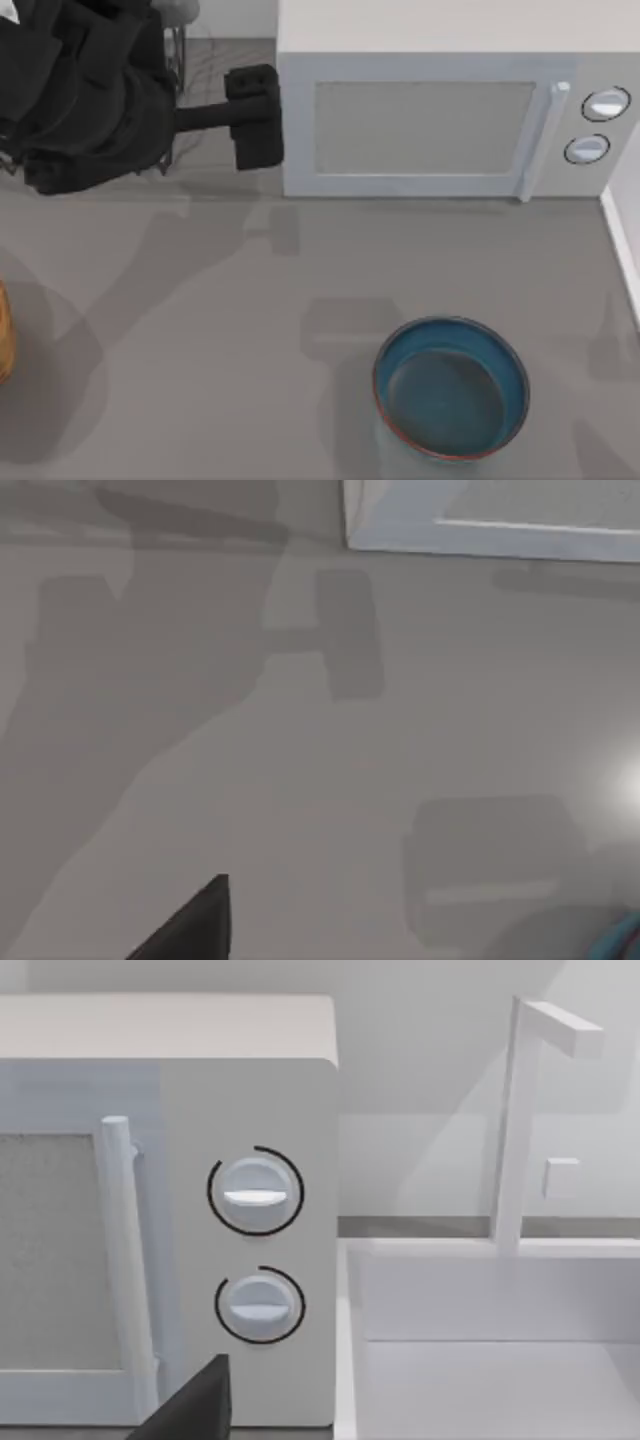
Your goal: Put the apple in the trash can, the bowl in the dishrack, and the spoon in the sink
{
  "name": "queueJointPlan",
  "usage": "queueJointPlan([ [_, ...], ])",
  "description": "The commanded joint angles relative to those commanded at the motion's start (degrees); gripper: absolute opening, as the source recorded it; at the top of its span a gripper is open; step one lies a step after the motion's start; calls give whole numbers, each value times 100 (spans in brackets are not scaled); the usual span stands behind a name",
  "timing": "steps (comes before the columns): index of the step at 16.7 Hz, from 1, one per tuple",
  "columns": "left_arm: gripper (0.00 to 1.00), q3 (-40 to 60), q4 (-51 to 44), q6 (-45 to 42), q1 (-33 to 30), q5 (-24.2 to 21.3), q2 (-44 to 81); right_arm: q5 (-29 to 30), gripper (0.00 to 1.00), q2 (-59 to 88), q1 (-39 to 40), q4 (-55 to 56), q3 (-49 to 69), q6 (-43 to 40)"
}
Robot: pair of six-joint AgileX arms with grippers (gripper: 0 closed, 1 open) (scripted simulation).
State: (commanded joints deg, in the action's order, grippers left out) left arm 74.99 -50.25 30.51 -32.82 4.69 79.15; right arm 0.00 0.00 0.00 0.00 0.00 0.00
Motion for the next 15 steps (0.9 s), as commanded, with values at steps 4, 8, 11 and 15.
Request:
queueJointPlan([
  [4,100,2271,-1307,935,-955,32,2122,0,100,0,0,0,0,0],
  [8,100,4454,-2493,1835,-1847,33,4065,0,100,0,0,0,0,0],
  [11,100,5891,-3260,2435,-2429,25,5298,0,100,0,0,0,0,0],
  [15,100,7366,-4041,3061,-3039,10,6469,0,100,0,0,0,0,0],
])
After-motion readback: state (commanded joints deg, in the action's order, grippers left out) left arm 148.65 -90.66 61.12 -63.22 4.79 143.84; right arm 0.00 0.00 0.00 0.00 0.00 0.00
